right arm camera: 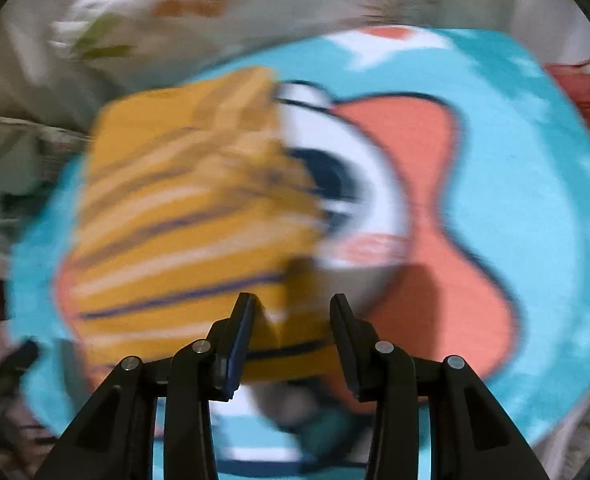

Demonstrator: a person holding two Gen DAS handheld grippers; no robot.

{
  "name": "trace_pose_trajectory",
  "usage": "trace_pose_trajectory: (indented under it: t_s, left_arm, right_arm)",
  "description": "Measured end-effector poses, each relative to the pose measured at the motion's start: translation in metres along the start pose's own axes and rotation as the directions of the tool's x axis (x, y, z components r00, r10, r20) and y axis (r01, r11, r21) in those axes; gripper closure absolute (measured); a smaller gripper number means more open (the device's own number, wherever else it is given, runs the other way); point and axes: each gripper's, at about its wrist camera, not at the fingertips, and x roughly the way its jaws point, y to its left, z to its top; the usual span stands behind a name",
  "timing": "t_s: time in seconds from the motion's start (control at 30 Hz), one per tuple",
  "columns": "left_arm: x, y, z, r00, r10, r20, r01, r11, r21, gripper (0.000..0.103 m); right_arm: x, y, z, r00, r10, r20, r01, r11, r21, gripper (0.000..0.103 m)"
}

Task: Fold small clothes

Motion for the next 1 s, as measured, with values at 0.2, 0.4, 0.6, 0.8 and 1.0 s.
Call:
trace_pose_trajectory:
  t_s: [0.2, 0.4, 0.6, 0.8, 1.0]
  left_arm:
    - [-0.001, -0.005, -0.013, 1.000, 0.028, -0.011, -0.029, 0.999, -0.023, 0.044]
    - [-0.011, -0.016, -0.028, 0.998, 0.069, 0.011, -0.068, 0.993, -0.096, 0.044]
    - [-0.021, -0.033, -0.045, 0.994, 0.105, 0.026, -0.100, 0.984, -0.147, 0.044]
    - [-0.034, -0.059, -0.061, 0.988, 0.134, 0.073, -0.121, 0.979, -0.163, 0.035]
    - [-0.041, -0.091, -0.074, 0.977, 0.184, 0.106, -0.171, 0.978, -0.120, 0.035]
  right_arm:
    - [-0.050, -0.005, -0.013, 0.990, 0.061, 0.130, -0.061, 0.998, -0.003, 0.056]
    - [-0.034, 0.040, -0.029, 0.898, 0.440, -0.022, -0.439, 0.891, -0.118, 0.056]
    - [0.009, 0.011, -0.025, 0.923, 0.381, -0.046, -0.383, 0.923, -0.033, 0.061]
    - [-0.005, -0.031, -0.026, 0.961, 0.276, -0.020, -0.277, 0.960, -0.045, 0.060]
    - [-0.025, -0.062, -0.040, 0.970, 0.244, 0.021, -0.242, 0.968, -0.058, 0.057]
